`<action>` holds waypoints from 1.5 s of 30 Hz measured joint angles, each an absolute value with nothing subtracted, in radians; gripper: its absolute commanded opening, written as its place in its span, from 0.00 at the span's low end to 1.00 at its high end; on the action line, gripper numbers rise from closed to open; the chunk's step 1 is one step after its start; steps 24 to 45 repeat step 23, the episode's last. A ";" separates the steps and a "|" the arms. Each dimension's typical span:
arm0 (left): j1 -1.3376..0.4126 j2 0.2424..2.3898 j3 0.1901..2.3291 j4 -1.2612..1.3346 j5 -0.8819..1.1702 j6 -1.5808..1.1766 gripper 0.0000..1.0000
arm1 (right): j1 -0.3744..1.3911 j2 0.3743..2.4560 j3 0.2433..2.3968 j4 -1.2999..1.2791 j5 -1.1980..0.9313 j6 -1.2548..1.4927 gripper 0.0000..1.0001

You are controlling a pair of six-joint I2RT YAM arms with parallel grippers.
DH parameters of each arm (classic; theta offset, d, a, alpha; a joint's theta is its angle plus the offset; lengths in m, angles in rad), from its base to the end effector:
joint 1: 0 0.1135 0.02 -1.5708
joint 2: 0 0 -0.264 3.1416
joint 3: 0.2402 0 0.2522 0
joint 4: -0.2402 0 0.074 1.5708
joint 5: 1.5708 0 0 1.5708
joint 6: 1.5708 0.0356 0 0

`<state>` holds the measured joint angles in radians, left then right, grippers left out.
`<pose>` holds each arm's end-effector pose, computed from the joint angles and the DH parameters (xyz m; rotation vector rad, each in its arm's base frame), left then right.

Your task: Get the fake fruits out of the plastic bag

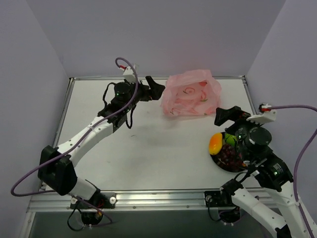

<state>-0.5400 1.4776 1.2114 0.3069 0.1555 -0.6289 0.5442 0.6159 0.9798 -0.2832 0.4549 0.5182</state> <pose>0.3030 -0.1881 0.3742 0.0594 1.6249 -1.0366 0.1088 0.0476 0.4178 0.3508 1.4790 0.5155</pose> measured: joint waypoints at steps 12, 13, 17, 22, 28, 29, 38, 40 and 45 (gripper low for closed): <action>-0.746 1.100 1.317 -0.284 -0.216 -0.439 0.94 | 0.544 0.409 0.981 -0.175 0.585 0.321 1.00; -0.746 1.069 1.317 -0.326 -0.236 -0.434 0.94 | 0.544 0.388 0.974 -0.173 0.596 0.318 1.00; -0.744 0.908 1.256 -0.426 -0.293 -0.413 0.94 | 0.544 0.326 0.943 -0.170 0.616 0.315 1.00; -0.744 0.788 1.200 -0.487 -0.318 -0.389 0.94 | 0.545 0.319 0.934 -0.174 0.622 0.315 1.00; -0.744 0.781 1.200 -0.488 -0.321 -0.383 0.94 | 0.545 0.321 0.934 -0.175 0.624 0.315 1.00; -0.744 0.781 1.200 -0.488 -0.321 -0.383 0.94 | 0.545 0.321 0.934 -0.175 0.624 0.315 1.00; -0.744 0.781 1.200 -0.488 -0.321 -0.383 0.94 | 0.545 0.321 0.934 -0.175 0.624 0.315 1.00; -0.744 0.781 1.200 -0.488 -0.321 -0.383 0.94 | 0.545 0.321 0.934 -0.175 0.624 0.315 1.00; -0.744 0.781 1.200 -0.488 -0.321 -0.383 0.94 | 0.545 0.321 0.934 -0.175 0.624 0.315 1.00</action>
